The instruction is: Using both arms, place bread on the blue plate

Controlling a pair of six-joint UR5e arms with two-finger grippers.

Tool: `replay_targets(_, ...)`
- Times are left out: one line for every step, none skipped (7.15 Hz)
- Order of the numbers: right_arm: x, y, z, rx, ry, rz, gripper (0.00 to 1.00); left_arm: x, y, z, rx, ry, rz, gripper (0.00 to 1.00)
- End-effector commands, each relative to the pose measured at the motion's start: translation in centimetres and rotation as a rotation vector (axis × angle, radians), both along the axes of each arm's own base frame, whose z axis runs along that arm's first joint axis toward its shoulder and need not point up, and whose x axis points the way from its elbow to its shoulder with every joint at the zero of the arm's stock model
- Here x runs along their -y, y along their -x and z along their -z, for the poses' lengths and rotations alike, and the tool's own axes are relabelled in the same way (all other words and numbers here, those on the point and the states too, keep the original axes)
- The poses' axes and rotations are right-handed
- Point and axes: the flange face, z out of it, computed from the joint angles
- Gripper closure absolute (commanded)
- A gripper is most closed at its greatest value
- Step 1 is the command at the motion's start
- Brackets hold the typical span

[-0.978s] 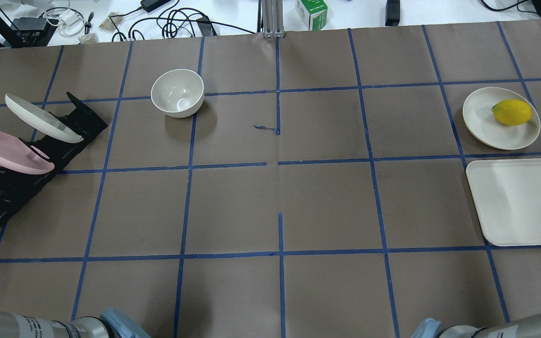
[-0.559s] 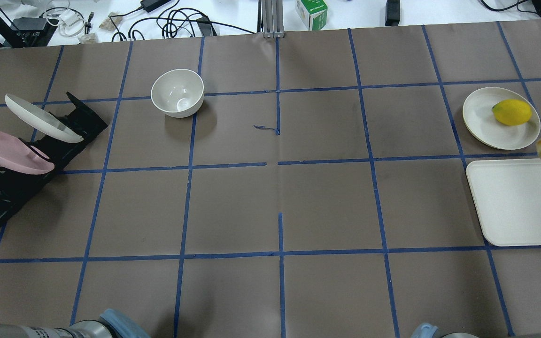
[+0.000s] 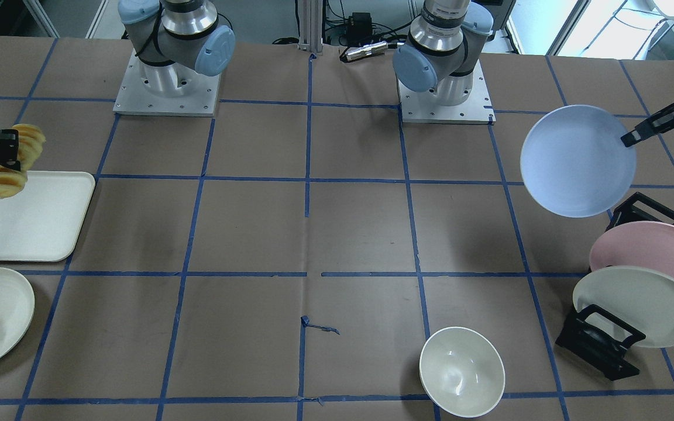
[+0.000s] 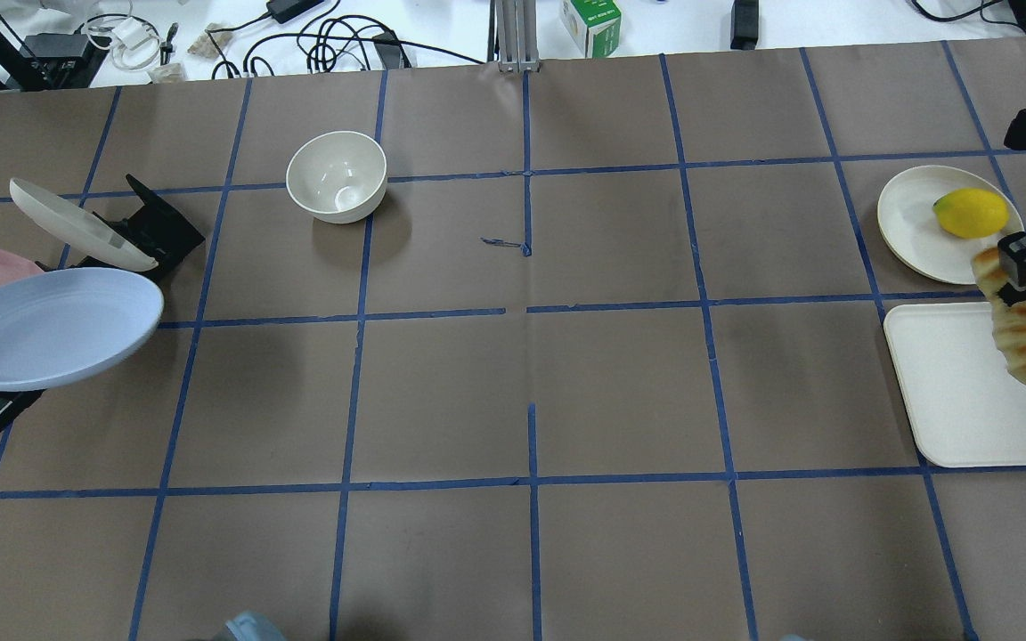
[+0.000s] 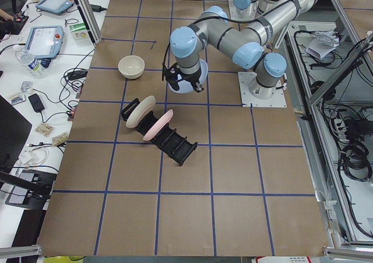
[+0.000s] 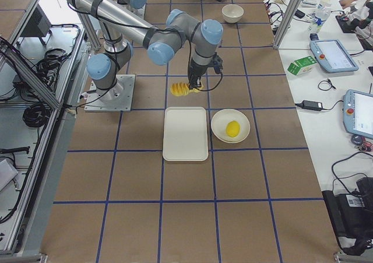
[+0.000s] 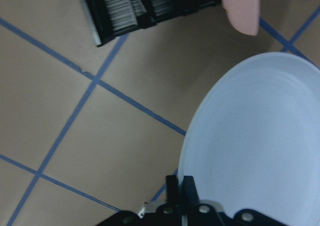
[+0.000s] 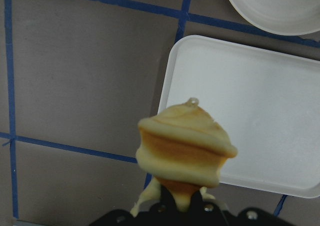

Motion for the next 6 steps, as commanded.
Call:
replay_targets(-0.6, -3.8, -1.2, 0.078, 0.008, 0.030, 1.00, 4.4, 12.9, 1.7, -0.042, 0.096, 0.265, 1.00)
replay_targets(-1.0, -6.1, -2.6, 0.061, 0.031, 0.031, 1.00, 5.9, 18.4, 3.8, -0.115, 0.203, 0.343, 1.00)
replay_targets(-1.1, -8.8, -3.1, 0.052, 0.026, 0.038, 1.00, 6.6, 22.9, 7.2, -0.149, 0.295, 0.404, 1.00)
replay_targets(-1.2, -11.7, -3.9, 0.065, 0.040, 0.051, 1.00, 6.2, 27.0, 11.5, -0.181, 0.383, 0.445, 1.00)
replay_targets(-1.6, -14.6, -4.6, 0.079, 0.055, 0.084, 1.00, 4.9, 30.6, 15.9, -0.227, 0.444, 0.444, 1.00)
replay_targets(-2.0, -16.9, -4.8, 0.073, 0.053, 0.095, 1.00, 4.1, 32.7, 19.1, -0.232, 0.478, 0.472, 1.00)
